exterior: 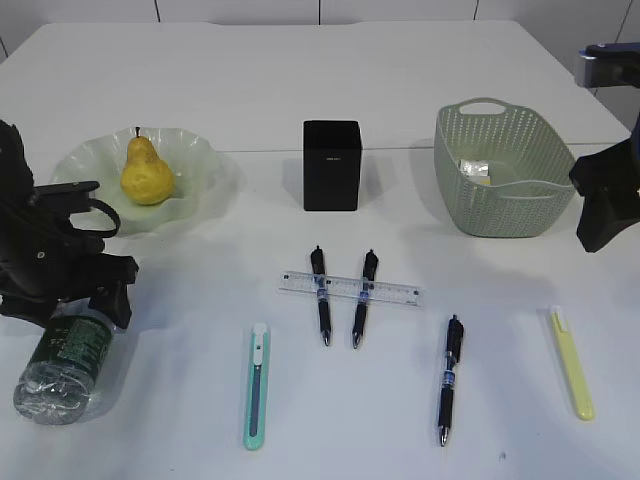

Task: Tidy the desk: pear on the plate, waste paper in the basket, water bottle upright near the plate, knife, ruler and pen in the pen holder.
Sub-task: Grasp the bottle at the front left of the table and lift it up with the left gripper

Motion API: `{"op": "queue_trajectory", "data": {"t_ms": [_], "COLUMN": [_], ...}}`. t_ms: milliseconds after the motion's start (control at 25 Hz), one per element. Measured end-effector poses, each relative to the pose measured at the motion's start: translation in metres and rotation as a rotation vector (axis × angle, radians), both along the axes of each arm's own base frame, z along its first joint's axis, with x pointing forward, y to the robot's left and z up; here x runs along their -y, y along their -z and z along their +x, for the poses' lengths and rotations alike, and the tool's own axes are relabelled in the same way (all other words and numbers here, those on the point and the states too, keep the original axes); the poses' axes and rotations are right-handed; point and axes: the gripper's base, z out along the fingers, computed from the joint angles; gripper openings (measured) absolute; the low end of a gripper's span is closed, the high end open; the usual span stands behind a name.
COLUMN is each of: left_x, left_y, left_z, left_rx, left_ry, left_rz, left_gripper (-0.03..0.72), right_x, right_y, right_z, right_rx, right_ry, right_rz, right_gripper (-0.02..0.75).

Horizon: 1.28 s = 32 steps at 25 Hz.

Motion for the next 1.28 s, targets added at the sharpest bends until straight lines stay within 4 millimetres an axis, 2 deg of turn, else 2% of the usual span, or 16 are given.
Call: {"op": "queue_trajectory", "data": {"t_ms": [120,320,440,1120,1280], "left_x": [0.0,0.0,0.0,0.001,-0.003], "left_y": [0.0,0.0,0.0,-0.001,-0.014], "left_z": [0.0,0.0,0.001,0.002,-0.004], "left_rx": [-0.001,0.001,0.006,0.021,0.101], "left_ry": [0.0,0.0,-0.006,-0.01,0.028], "left_rz": [0.0,0.0,-0.006,-0.008,0.019], "left_gripper": [0.552,0.446,0.414,0.409,0.407], "right_x": [0.0,0.0,0.001,0.002,0.002], "right_y": [0.0,0.0,0.0,0.0,0.0], "right_z": [0.0,0.0,0.001,0.001,0.001], "right_rx": [0.001,0.005,0.008,0.01,0.01], "right_ry": [0.0,-0.001,-0.002,-0.005,-0.005], "right_rz": [-0.002,-0.003,-0.007,-0.022,-0.022], "right_gripper": [0.491,0.491,0.491,0.491,0.491]}}
